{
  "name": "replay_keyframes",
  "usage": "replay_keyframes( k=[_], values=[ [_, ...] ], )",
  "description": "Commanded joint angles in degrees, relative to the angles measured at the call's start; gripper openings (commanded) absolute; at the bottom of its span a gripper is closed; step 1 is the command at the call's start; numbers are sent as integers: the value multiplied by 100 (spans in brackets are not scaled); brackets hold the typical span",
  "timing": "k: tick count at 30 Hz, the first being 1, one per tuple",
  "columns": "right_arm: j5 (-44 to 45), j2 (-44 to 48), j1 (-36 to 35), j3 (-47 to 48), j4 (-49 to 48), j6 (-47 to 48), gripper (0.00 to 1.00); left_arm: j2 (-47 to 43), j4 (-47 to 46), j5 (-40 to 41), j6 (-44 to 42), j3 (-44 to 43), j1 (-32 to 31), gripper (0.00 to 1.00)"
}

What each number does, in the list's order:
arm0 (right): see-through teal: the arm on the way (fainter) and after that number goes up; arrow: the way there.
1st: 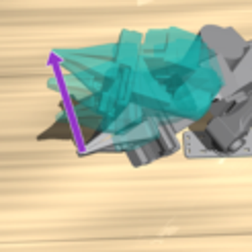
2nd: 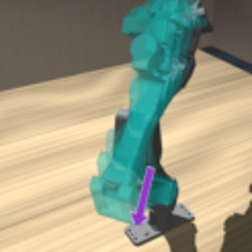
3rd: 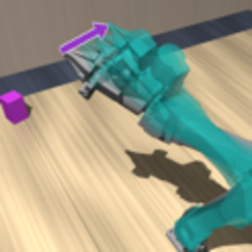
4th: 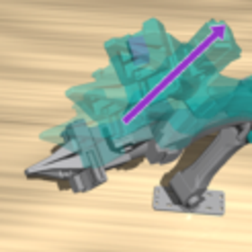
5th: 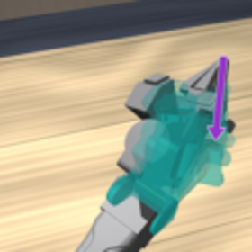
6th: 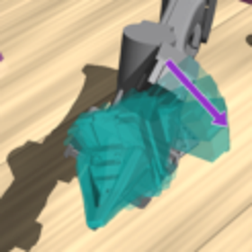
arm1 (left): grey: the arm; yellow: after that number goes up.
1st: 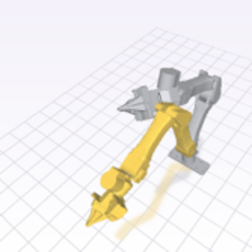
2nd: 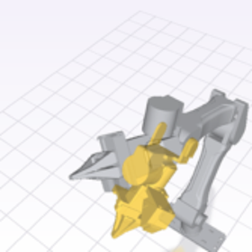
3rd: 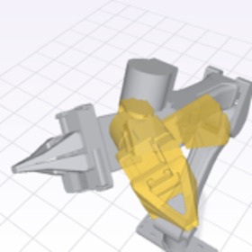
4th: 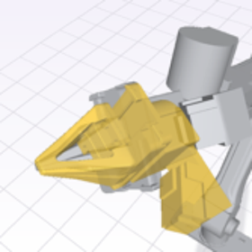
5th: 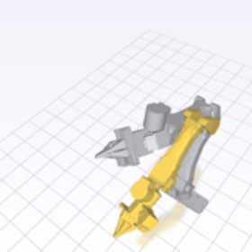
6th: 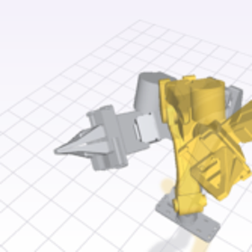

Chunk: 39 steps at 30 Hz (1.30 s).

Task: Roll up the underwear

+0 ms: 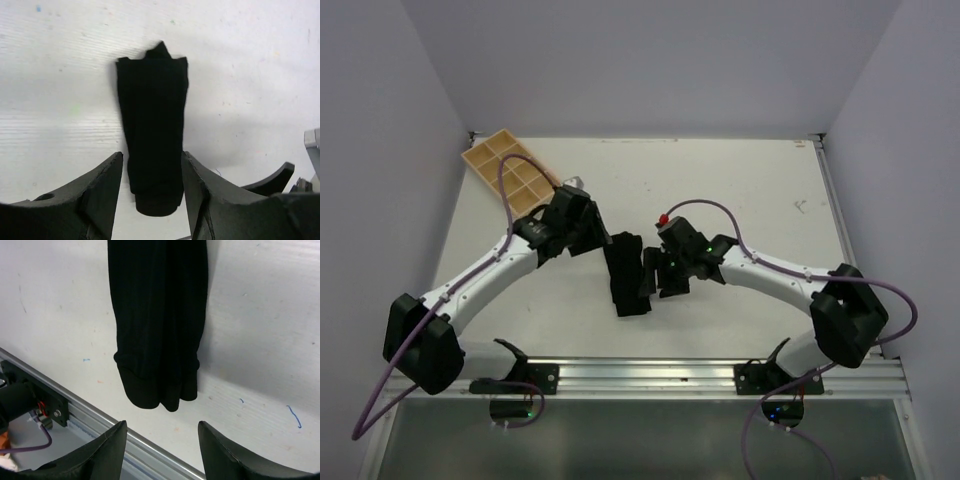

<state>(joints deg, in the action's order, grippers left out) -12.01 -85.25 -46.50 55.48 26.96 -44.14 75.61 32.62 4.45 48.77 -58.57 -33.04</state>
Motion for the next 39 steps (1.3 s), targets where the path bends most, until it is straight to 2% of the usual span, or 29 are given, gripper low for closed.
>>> replay_keyframes(
  k=[1, 6, 10, 18, 26, 32, 35, 36, 39],
  values=[
    [-65, -298, -174, 287, -218, -51, 63, -82, 87, -374, -272, 222, 525, 54],
    [146, -817, -307, 674, -77, 37, 63, 155, 34, -726, -447, 399, 869, 54],
    [330, -1159, -342, 981, 107, 72, 61, 252, 51, -726, -518, 398, 887, 54],
    [419, -1239, -333, 903, 266, 116, 52, 340, -1, -735, -597, 460, 922, 54],
    [314, -1072, -448, 657, 170, -33, 57, 516, -116, -814, -632, 469, 922, 53],
    [357, -1151, -535, 622, 116, -77, 55, 595, -116, -805, -641, 434, 922, 53],
    [462, -1151, -535, 709, 204, -25, 45, 621, -116, -796, -659, 390, 922, 53],
    [489, -1134, -535, 736, 317, 2, 32, 621, -124, -796, -685, 390, 922, 53],
    [576, -1125, -527, 824, 485, 116, 17, 665, -133, -796, -729, 390, 931, 53]
  ],
)
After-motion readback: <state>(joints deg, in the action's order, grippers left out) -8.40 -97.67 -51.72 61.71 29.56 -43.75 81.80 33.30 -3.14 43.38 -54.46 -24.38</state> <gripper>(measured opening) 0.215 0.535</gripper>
